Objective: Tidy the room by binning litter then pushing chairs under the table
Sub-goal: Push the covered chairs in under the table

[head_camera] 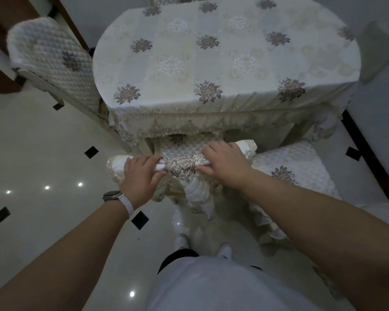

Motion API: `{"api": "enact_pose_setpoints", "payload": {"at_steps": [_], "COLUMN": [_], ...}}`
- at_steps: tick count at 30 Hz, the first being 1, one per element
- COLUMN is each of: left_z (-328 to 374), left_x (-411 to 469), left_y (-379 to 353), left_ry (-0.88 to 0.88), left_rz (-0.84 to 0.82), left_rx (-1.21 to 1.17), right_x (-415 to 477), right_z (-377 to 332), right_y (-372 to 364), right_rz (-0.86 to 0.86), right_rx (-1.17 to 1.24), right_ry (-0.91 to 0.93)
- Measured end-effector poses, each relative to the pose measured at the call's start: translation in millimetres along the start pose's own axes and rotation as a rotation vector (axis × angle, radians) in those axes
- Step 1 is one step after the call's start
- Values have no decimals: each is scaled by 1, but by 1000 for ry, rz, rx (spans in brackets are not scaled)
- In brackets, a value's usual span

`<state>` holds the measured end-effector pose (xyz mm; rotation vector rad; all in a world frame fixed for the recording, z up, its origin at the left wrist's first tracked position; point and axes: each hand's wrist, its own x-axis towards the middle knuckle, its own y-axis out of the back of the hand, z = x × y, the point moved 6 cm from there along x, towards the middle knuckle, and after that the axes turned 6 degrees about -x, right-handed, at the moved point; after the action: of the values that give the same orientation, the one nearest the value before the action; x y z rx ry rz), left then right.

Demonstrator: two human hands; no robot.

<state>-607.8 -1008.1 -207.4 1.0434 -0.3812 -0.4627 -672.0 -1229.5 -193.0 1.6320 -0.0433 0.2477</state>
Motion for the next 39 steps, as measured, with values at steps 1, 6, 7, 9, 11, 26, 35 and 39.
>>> {"api": "enact_pose_setpoints", "payload": {"at_steps": [1,6,7,9,11,26,35,39], "left_z": [1,7,6,5,4,3,15,16], "left_x": [-2,-2,-1,0,2,27,49,64], "left_y": [-1,-6,-7,-9,-10,-8,-14,-12], "left_ry": [-7,-51,-61,-83,-103,-217,-190,-169], "left_rz": [7,6,3,-3,8,4,24,26], "left_rx": [-16,-77,-78,-77,-85,-155,-162,-136], "right_x": [-2,-9,-10,-12,-12,-9,-4,10], "right_z": [1,7,9,11,12,22,43,56], "right_y": [0,0,0,-1,-1,-3,-15,-15], "right_rz": [32,135,149,153,153,181,117,75], "right_rx": [-6,-31,-28,-14,-15,-44,138,145], "right_ry": [12,47,46,44,41,13,-117,-133]}}
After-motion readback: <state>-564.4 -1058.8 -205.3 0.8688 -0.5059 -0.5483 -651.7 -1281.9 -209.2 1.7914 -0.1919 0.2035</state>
